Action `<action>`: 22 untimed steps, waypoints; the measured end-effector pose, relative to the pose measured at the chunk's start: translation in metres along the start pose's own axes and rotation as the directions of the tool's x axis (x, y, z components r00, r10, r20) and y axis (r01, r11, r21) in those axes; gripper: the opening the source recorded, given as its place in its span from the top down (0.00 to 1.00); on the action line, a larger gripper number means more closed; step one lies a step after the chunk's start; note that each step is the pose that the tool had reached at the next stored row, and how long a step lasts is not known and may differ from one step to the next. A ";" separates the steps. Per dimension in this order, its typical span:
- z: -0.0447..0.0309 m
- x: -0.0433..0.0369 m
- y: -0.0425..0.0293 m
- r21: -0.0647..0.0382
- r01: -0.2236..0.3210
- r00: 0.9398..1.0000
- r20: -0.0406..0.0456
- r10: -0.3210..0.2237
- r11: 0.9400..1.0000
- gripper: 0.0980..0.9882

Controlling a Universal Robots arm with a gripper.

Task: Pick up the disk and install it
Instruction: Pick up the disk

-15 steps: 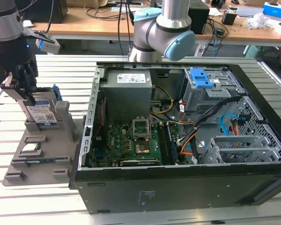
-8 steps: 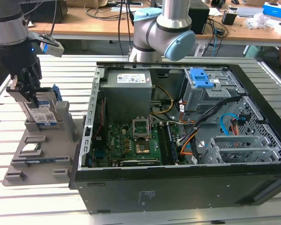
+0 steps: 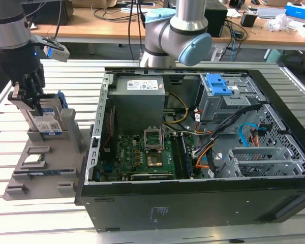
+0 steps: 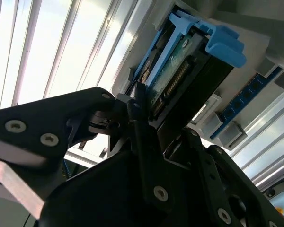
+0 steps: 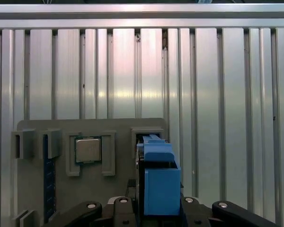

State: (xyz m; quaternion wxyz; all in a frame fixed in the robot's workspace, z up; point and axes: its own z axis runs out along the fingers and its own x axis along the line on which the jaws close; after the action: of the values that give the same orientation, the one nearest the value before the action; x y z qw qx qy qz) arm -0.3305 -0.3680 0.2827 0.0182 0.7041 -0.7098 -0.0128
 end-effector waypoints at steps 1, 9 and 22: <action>0.0000 0.0000 0.0000 0.000 0.000 1.000 0.000 0.000 1.000 0.70; 0.0000 0.0000 -0.0002 0.000 0.000 1.000 0.000 0.000 1.000 0.70; -0.0102 0.0000 0.0001 0.000 0.000 1.000 0.000 0.000 1.000 0.70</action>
State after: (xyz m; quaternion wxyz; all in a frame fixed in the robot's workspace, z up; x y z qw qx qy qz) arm -0.3302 -0.3679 0.2928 0.0182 0.7041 -0.7098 -0.0128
